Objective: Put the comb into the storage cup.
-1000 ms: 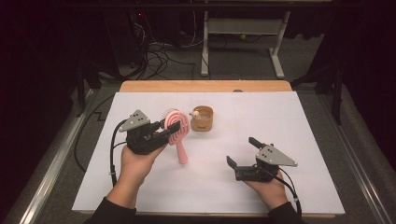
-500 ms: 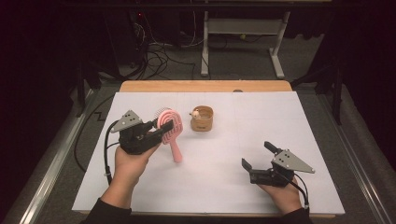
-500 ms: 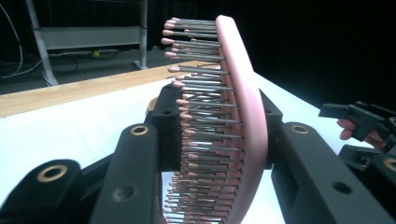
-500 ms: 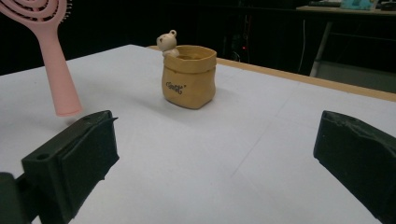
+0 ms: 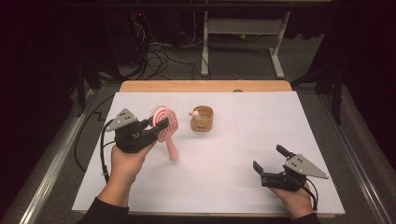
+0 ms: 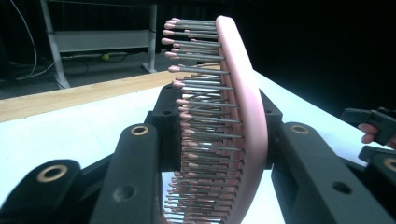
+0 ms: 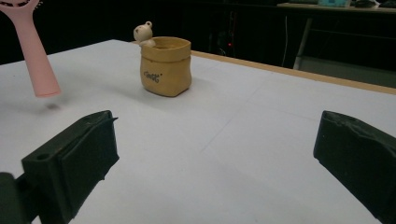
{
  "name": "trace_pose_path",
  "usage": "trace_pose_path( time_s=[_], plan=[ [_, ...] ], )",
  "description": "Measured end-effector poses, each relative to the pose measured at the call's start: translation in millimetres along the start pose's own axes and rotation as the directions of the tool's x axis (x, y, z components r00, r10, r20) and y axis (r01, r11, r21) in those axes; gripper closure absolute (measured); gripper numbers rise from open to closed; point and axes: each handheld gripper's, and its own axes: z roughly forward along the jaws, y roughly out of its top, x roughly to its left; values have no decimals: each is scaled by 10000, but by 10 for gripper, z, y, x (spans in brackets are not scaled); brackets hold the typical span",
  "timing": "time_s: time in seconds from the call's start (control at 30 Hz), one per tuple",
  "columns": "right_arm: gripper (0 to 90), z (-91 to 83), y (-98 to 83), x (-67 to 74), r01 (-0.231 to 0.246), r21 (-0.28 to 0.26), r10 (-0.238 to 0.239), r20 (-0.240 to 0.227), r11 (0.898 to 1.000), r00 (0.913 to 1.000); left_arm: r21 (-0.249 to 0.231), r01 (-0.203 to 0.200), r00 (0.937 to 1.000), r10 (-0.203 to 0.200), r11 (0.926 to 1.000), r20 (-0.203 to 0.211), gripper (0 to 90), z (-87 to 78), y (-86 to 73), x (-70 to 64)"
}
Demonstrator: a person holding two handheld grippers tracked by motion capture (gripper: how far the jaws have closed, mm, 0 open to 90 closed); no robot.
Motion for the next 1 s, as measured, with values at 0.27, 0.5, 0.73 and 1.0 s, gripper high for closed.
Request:
trace_pose_path(
  time_s=[0.27,0.5,0.73,1.0],
  plan=[
    [3,-108,-39,-104,-184,-185,189,256,9997,9995,-145,-200,9997,198,9997,-130,630,33,61,-24],
    [3,-85,-49,-83,-85,-140,87,154,9999,9998,-207,-319,9994,316,9993,-137,630,81,102,-34],
    [3,-88,-43,-76,-36,-185,39,124,9998,9999,-563,-414,9989,402,9976,-226,630,104,120,-47],
    [3,-83,-41,-66,1,-197,0,85,9998,10000,-757,-397,9992,387,9963,-141,629,131,157,-58]
  ],
)
